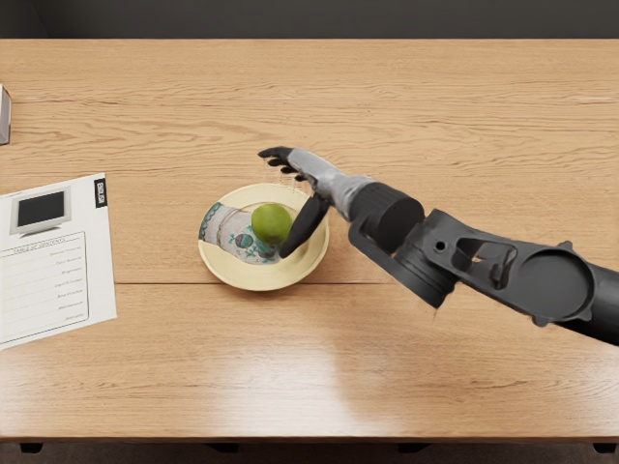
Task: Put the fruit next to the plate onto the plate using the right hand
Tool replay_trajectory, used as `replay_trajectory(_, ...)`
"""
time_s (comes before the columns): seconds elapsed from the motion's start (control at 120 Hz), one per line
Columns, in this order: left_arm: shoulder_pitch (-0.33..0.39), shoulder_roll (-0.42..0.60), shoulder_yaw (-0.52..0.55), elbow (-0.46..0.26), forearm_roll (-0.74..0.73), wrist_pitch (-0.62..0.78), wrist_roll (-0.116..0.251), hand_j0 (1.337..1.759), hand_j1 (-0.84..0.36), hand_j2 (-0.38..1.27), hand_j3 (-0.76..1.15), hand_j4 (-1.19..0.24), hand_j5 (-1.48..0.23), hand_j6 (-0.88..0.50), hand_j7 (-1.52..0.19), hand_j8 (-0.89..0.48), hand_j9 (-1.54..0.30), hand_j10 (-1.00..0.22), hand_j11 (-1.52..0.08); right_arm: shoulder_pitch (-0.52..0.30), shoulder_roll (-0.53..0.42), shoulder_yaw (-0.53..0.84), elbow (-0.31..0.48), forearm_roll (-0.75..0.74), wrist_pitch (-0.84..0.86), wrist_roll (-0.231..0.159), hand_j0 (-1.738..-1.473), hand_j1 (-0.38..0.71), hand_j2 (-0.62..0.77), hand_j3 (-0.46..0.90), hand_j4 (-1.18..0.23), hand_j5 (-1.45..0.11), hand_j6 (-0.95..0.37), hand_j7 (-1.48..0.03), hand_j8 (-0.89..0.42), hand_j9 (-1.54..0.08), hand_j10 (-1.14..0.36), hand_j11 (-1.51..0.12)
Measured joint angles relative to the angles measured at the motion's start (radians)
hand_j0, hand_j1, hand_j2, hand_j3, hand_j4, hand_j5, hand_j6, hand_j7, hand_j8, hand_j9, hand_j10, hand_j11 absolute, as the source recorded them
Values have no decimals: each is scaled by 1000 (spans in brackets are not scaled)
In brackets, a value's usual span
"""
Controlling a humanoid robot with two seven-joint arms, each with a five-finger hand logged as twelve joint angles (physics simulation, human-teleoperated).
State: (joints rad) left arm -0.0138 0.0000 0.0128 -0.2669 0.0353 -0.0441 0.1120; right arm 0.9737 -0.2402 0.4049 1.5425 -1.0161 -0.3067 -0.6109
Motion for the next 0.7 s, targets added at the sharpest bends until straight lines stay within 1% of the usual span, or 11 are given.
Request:
replay_trajectory(0.05, 0, 0, 0, 0, 0, 0, 0, 1658, 349, 0, 0, 0, 0, 0, 0, 0, 0, 0, 0, -6, -7, 39, 1, 33, 45, 0, -1658, -231, 3, 0, -116, -153, -117, -151, -100, -153, -98, -153)
replay_trajectory(0.1, 0, 0, 0, 0, 0, 0, 0, 1658, 349, 0, 0, 0, 0, 0, 0, 0, 0, 0, 0, -28, -18, 102, 2, 70, 127, 0, -1658, -249, 1, 0, -97, -128, -98, -127, -85, -128, -83, -128)
replay_trajectory(0.2, 6, 0, 2, 0, 0, 0, 0, 1658, 349, 0, 0, 0, 0, 0, 0, 0, 0, 0, 0, -122, -55, 308, 2, 190, 407, 0, -1658, -274, -1, 0, -71, -93, -72, -92, -64, -93, -63, -93)
replay_trajectory(0.267, 4, 0, 2, 0, 0, 0, 0, 1658, 349, 0, 0, 0, 0, 0, 0, 0, 0, 0, 0, -167, -114, 396, 2, 301, 569, 0, -1658, -285, -2, 0, -60, -78, -60, -77, -54, -78, -53, -78)
replay_trajectory(0.375, 12, 0, 2, 0, 0, 1, 1, 1658, 349, 0, 0, 0, 0, 0, 0, 0, 0, 0, 0, -205, -257, 495, 0, 519, 784, 0, -1658, -297, -4, 0, -47, -61, -48, -61, -44, -62, -44, -61)
replay_trajectory(0.442, 12, 0, 3, 0, 0, 3, 1, 1658, 349, 0, 0, 0, 0, 0, 0, 0, 0, 0, 0, -218, -341, 529, -3, 624, 847, 0, -1658, -302, -4, 0, -42, -55, -43, -55, -40, -55, -40, -55)
replay_trajectory(0.517, 11, 0, 3, 0, 0, 3, 1, 1658, 349, 0, 0, 0, 0, 0, 0, 0, 0, 0, 0, -228, -414, 549, -5, 696, 883, 0, -1658, -306, -4, 0, -38, -50, -39, -50, -37, -50, -36, -50)
replay_trajectory(0.608, 12, 0, 3, 0, 0, 4, 1, 1658, 349, 0, 0, 0, 0, 0, 0, 0, 0, 0, 0, -234, -464, 560, -9, 738, 903, 0, -1658, -309, -5, 0, -35, -46, -35, -45, -34, -46, -34, -46)
replay_trajectory(0.7, 27, 0, 4, 0, 0, 4, 1, 1658, 349, 0, 0, 0, 0, 0, 0, 0, 0, 0, 0, -237, -487, 564, -18, 755, 912, 0, -1658, -311, -5, 0, -33, -43, -33, -43, -32, -43, -32, -43)
